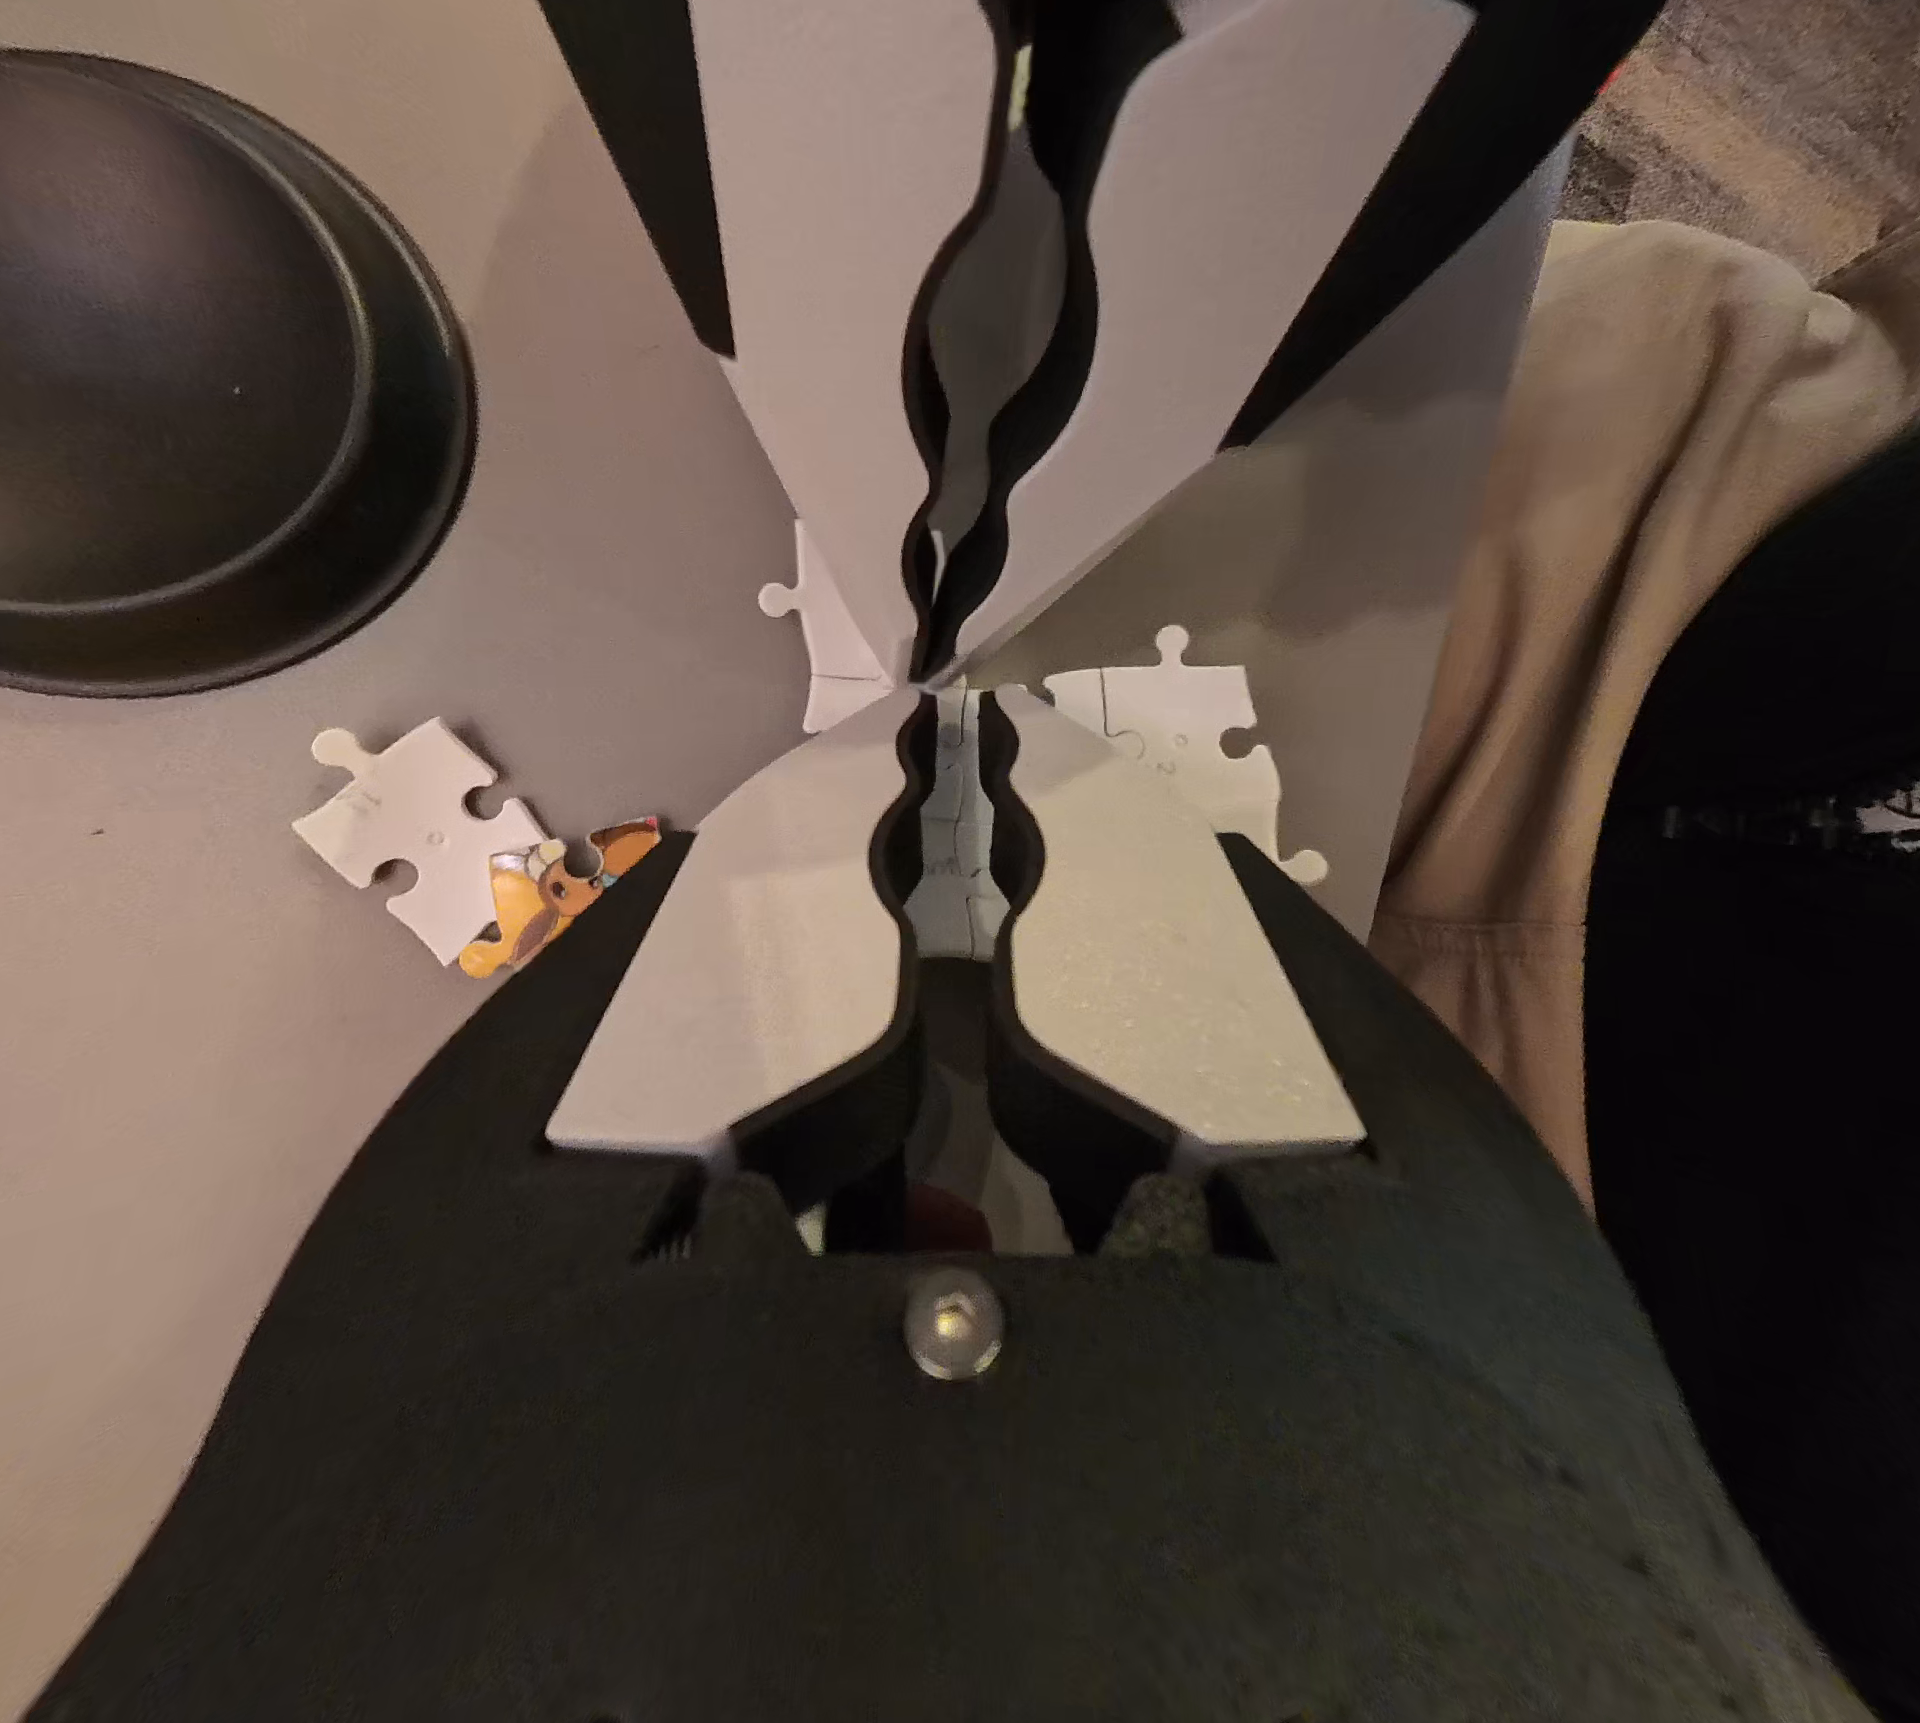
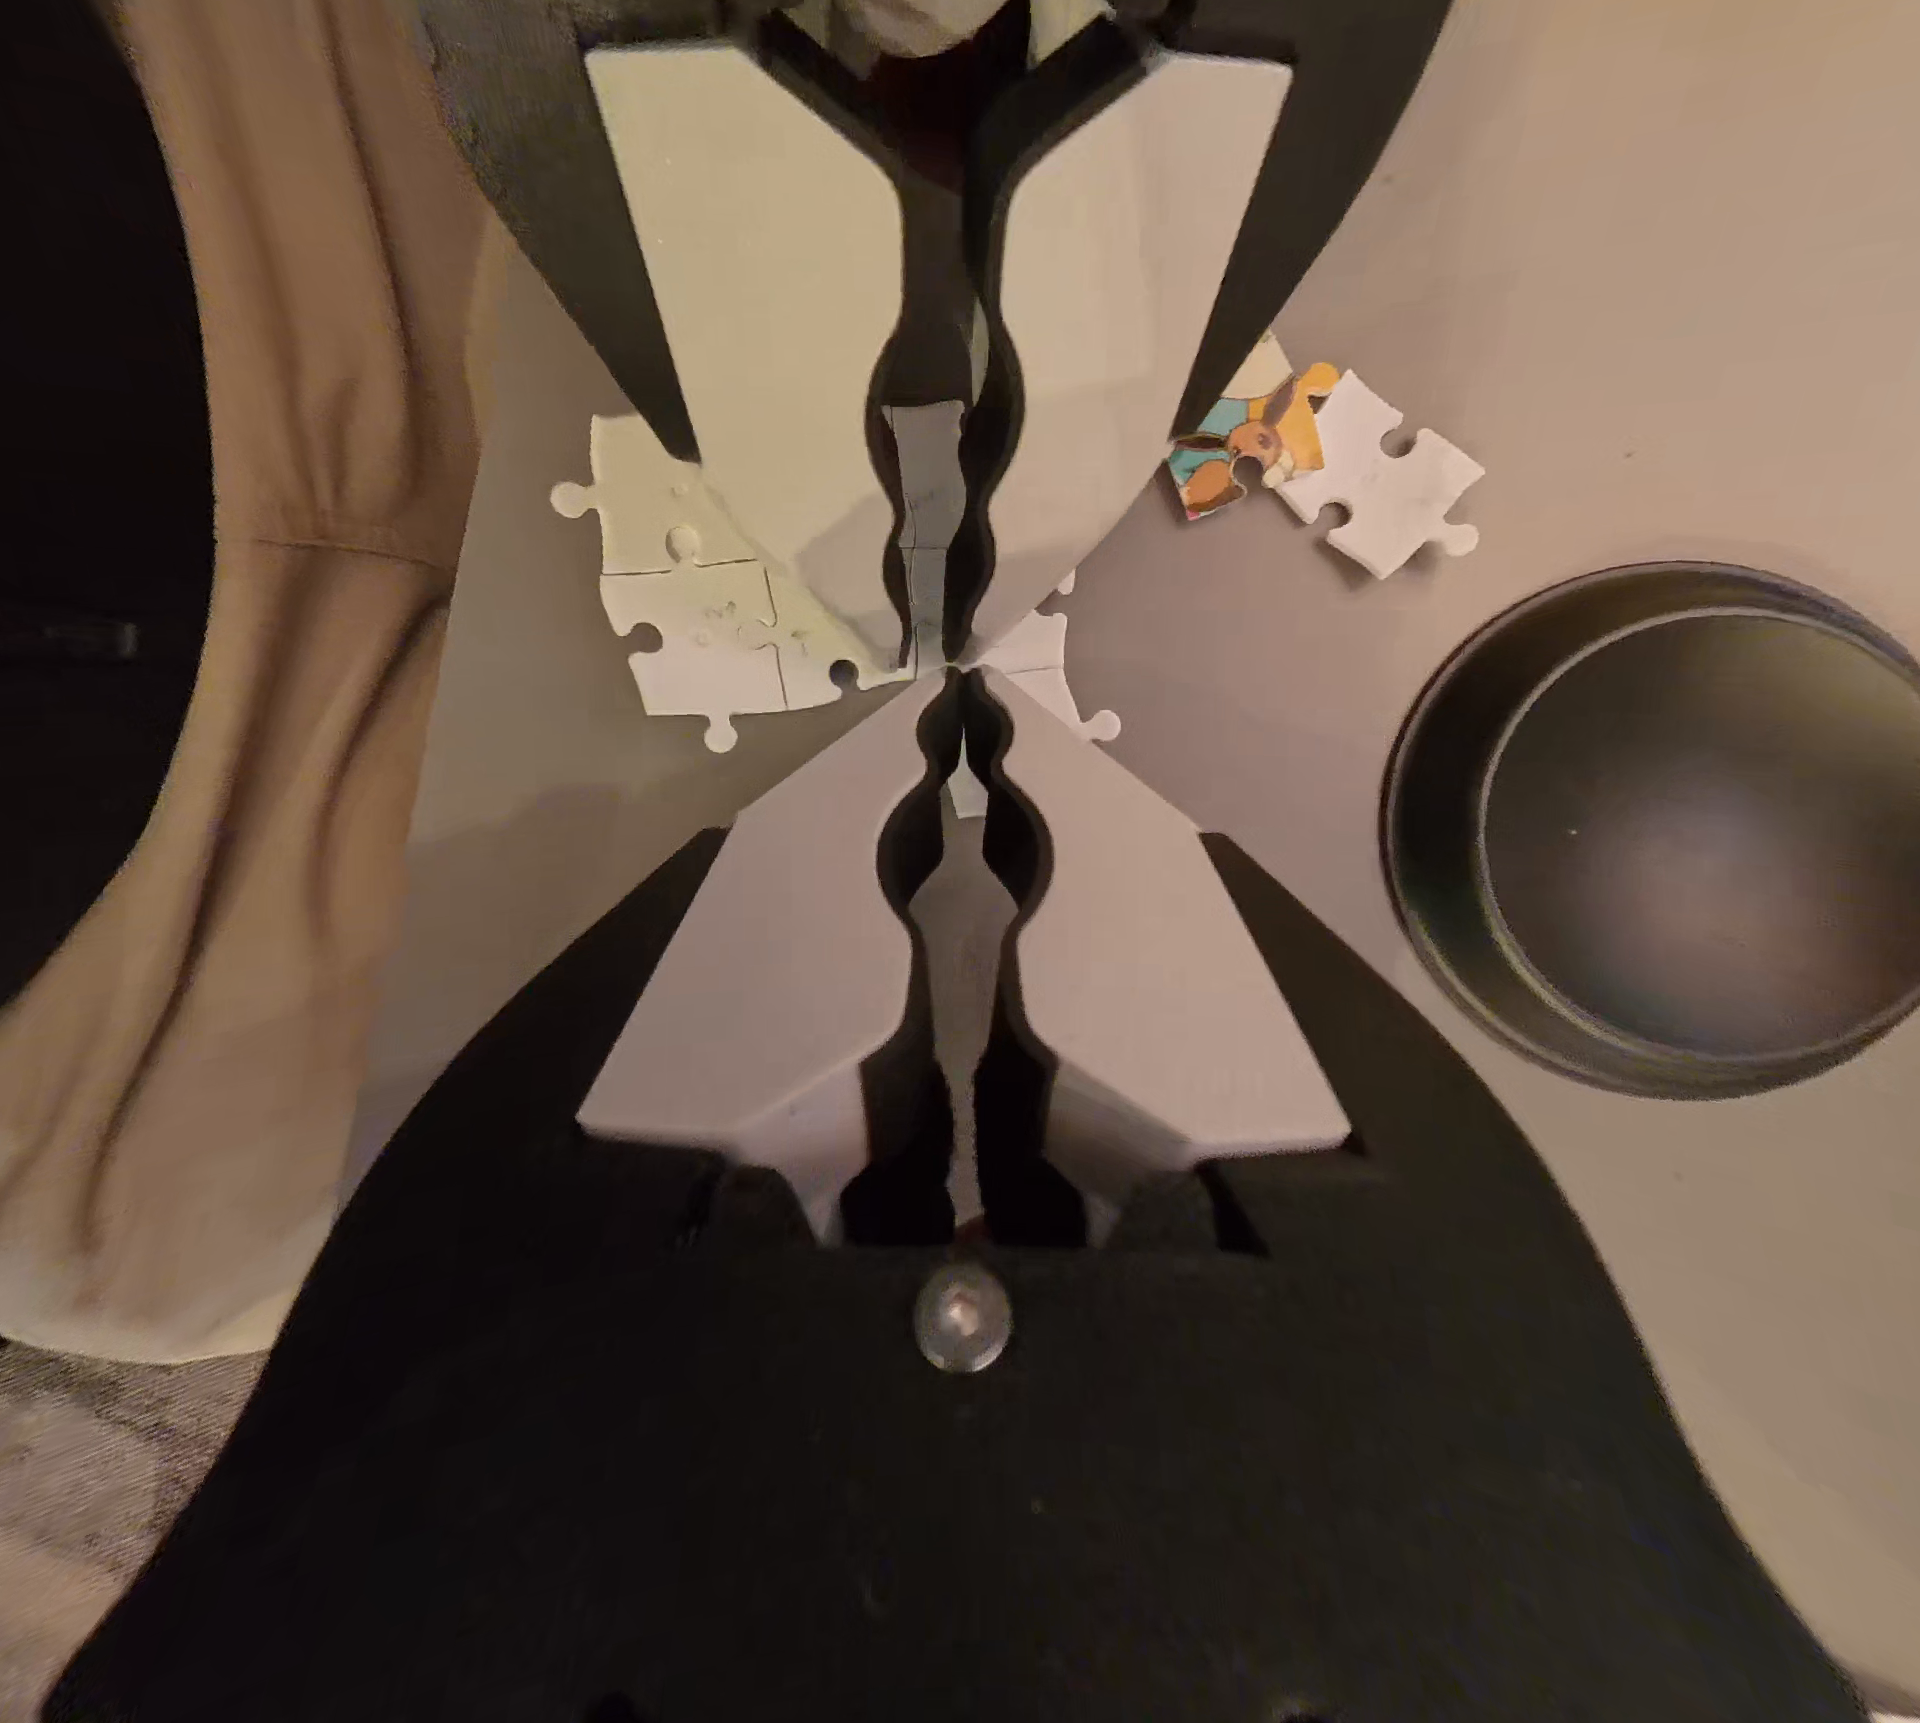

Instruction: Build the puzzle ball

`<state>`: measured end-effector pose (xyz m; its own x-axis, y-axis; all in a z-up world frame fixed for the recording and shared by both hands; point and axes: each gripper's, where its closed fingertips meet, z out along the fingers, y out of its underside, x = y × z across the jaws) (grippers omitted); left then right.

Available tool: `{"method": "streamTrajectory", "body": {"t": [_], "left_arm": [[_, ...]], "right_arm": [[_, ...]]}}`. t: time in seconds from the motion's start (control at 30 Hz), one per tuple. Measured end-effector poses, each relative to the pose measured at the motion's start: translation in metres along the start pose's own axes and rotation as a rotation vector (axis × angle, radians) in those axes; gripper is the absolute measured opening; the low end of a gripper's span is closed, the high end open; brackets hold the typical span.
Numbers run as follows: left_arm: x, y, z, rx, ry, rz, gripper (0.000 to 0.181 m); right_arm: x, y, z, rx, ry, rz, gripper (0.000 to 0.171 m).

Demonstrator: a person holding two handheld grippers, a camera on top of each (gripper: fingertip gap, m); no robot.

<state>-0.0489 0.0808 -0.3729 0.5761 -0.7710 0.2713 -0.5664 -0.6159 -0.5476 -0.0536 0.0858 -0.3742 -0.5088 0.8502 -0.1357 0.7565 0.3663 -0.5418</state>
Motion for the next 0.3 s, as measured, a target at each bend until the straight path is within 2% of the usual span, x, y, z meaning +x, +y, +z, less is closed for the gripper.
{"method": "streamTrajectory", "body": {"t": [0.03,0.3], "left_arm": [[0.0000,0.0005,-0.0002,-0.003,-0.001,0.003,0.008],[-0.0011,0.0019,-0.0010,-0.018,-0.020,0.017,0.008]], "right_arm": [[0.0000,-0.0001,0.0003,0.002,-0.005,0.003,0.000],[0.0047,-0.0044,-0.0037,0.065,0.042,0.050,0.000]]}}
